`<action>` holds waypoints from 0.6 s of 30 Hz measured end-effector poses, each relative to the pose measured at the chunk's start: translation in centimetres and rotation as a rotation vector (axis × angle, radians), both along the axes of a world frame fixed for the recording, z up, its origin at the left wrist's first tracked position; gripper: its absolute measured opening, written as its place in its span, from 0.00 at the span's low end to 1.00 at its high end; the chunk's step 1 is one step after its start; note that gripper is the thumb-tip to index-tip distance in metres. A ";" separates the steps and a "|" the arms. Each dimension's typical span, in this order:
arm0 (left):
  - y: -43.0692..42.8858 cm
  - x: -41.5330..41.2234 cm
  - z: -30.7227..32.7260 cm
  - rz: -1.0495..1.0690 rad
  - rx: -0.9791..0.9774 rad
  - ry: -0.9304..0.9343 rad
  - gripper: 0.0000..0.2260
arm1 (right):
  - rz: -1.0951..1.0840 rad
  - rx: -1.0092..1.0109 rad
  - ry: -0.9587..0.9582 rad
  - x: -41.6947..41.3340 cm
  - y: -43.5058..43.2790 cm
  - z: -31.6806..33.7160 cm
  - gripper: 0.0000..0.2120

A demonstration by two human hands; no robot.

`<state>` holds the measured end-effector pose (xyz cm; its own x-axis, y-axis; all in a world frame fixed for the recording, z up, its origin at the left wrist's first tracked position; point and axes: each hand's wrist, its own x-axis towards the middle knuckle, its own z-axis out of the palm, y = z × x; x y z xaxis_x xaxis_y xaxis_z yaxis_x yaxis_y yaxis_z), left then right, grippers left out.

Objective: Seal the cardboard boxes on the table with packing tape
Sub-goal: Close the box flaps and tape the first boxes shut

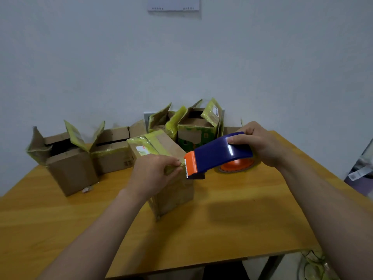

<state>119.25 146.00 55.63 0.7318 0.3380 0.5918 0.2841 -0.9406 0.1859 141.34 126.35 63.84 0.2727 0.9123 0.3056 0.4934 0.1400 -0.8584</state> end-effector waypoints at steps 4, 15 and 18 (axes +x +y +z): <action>1.3 -0.4 1.0 -0.012 0.029 0.096 0.10 | -0.010 0.070 0.026 -0.2 0.4 -0.5 0.34; -0.2 -1.0 5.2 -0.095 -1.169 -0.283 0.13 | -0.018 0.137 0.105 -1.8 3.1 -0.2 0.18; -0.8 -1.4 6.0 -0.231 -1.468 -0.320 0.15 | 0.009 0.153 0.123 -2.4 3.3 0.1 0.13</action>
<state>117.86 145.16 61.58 0.7598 0.6500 -0.0173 -0.0714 0.1099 0.9914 138.96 129.66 63.96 0.3086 0.8605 0.4055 0.3845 0.2771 -0.8806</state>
